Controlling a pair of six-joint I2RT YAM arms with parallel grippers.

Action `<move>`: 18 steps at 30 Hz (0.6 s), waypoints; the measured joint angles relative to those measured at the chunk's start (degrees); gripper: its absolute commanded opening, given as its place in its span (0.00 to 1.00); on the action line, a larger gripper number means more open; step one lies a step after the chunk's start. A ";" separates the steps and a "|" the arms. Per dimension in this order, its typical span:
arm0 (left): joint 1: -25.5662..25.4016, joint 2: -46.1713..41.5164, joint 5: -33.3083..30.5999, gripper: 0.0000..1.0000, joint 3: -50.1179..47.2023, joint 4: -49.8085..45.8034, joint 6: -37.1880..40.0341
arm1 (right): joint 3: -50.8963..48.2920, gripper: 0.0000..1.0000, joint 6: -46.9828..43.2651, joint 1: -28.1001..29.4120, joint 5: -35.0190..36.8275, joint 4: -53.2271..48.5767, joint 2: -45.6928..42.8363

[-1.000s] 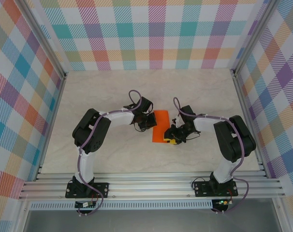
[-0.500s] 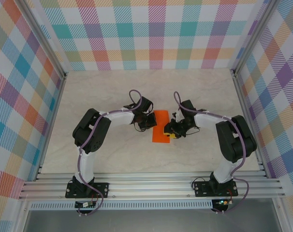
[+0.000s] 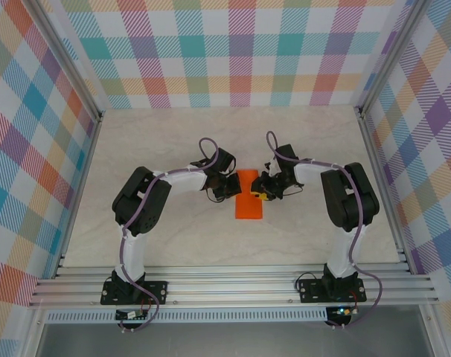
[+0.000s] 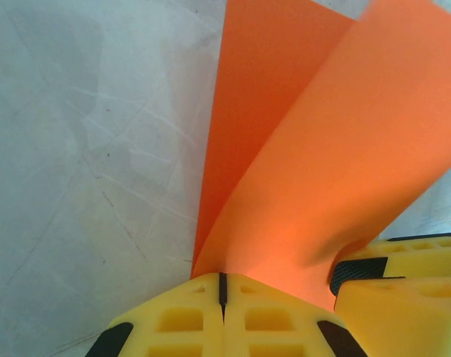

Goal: Fold a paper plane with a square sheet of paper (pick it up from the middle)

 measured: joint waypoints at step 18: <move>0.00 0.44 0.24 0.00 0.79 -0.61 0.24 | 8.07 0.31 -1.55 -1.81 1.18 -2.95 1.95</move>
